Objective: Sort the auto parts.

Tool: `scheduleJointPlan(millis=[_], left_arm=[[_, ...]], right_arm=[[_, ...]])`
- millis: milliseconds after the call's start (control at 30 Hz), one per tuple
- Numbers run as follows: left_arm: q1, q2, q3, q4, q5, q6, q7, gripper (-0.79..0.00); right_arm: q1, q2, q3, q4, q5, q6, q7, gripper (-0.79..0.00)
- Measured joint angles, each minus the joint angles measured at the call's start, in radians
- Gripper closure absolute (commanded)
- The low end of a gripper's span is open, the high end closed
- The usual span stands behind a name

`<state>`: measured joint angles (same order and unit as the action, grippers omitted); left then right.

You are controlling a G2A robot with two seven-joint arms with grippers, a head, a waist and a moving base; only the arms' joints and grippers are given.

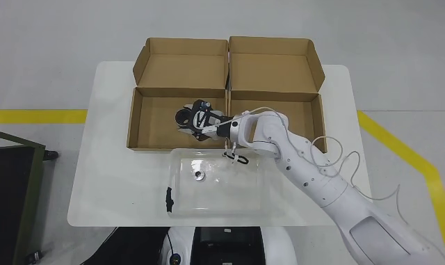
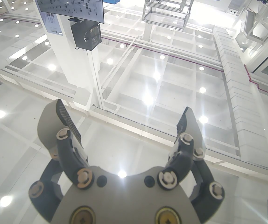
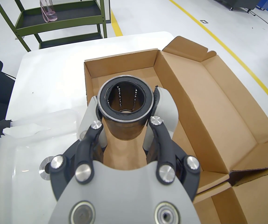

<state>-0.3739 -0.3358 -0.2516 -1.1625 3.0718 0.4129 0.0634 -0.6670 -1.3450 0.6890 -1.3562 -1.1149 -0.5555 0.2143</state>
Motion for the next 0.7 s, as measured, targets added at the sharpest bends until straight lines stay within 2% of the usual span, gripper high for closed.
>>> scheduleJointPlan(millis=[433,700], left_arm=[[0.0,0.0,0.0,0.0,0.0,0.0,0.0,-0.785],[0.0,0.0,0.0,0.0,0.0,0.0,0.0,-0.785]], right_arm=[[0.002,-0.023,0.007,0.054,-0.015,0.079,0.044,0.0],[0.005,-0.035,0.004,0.082,-0.014,0.099,0.134,0.0]])
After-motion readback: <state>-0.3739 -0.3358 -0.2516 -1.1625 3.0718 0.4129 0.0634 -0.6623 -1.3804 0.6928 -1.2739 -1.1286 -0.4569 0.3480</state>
